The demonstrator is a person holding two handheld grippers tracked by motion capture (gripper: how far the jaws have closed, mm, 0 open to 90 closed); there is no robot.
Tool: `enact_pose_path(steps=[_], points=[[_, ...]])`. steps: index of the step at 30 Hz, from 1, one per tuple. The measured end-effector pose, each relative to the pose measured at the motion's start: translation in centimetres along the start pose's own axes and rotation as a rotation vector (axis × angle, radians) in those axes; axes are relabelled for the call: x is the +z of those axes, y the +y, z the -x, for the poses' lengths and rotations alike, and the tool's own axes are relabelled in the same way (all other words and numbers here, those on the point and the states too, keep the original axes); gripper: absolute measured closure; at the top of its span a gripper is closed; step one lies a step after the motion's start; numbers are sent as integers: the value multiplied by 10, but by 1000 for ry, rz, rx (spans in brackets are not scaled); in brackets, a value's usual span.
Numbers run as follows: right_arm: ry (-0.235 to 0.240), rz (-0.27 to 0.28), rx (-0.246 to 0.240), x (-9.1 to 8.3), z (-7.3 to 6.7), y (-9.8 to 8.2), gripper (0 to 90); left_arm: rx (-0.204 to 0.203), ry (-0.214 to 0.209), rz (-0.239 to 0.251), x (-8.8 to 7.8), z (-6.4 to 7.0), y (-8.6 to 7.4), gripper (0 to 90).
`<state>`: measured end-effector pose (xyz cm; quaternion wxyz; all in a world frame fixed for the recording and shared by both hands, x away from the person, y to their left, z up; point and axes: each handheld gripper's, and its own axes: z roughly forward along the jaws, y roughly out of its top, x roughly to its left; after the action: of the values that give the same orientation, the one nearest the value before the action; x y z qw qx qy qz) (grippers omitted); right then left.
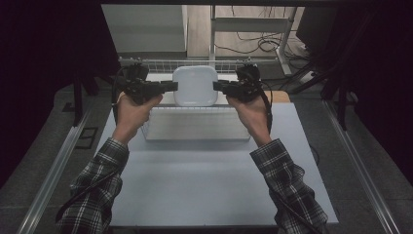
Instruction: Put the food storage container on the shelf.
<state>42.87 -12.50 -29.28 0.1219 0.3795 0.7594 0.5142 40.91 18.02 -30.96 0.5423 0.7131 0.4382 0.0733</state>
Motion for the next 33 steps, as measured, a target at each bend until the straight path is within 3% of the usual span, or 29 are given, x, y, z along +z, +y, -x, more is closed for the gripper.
enact_pose_path(steps=[8,10,14,19,24,33], points=[[6,-2,20,6,5,3,671,1,-2,5,5,0,3,626],[0,-13,20,9,5,5,640,14,26,-7,10,0,2,592],[-29,-41,-1,15,6,6,620,15,50,-25,15,-1,0,617],[-1,-37,39,20,15,6,603,7,50,-24,18,-4,0,628],[-1,-45,41,24,16,7,558,8,60,-27,21,-7,3,580],[-70,-35,25,32,18,13,533,43,146,-28,30,-7,15,559]])
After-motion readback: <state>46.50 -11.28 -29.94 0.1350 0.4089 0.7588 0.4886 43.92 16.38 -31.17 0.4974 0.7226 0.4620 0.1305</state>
